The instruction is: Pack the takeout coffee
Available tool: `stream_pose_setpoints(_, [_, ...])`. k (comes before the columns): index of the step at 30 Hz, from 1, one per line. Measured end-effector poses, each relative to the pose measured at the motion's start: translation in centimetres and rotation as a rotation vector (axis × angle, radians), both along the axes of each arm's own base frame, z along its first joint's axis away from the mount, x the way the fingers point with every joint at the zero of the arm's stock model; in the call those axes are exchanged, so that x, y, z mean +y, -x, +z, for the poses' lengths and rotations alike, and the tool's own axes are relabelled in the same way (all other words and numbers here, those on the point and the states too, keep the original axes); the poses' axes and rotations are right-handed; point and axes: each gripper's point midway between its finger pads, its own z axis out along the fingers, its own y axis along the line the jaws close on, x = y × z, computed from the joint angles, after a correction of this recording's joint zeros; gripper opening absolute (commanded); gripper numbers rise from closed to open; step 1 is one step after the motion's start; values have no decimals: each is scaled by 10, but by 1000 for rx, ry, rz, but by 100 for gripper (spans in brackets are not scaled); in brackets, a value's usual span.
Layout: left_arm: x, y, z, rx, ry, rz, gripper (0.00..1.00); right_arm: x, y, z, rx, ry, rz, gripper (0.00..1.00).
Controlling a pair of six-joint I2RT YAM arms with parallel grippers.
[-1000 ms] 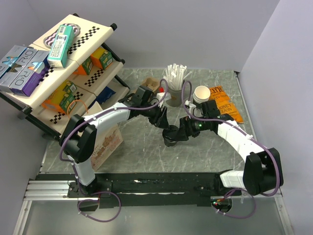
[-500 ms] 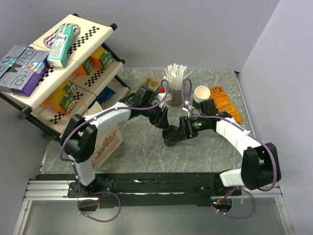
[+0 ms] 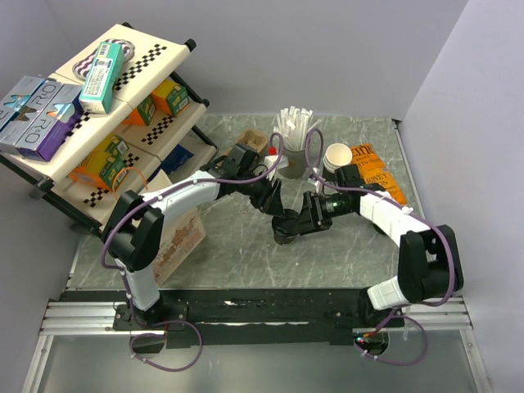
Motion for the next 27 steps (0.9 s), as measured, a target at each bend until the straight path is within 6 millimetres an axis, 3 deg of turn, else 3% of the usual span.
stream_pose_setpoints(21, [-7, -5, -5, -4, 16, 6, 49, -9, -10, -10, 89, -20, -65, 45])
stream_pose_setpoints(27, [-11, -6, -28, 52, -19, 22, 48, -12, -18, -15, 151, -69, -93, 44])
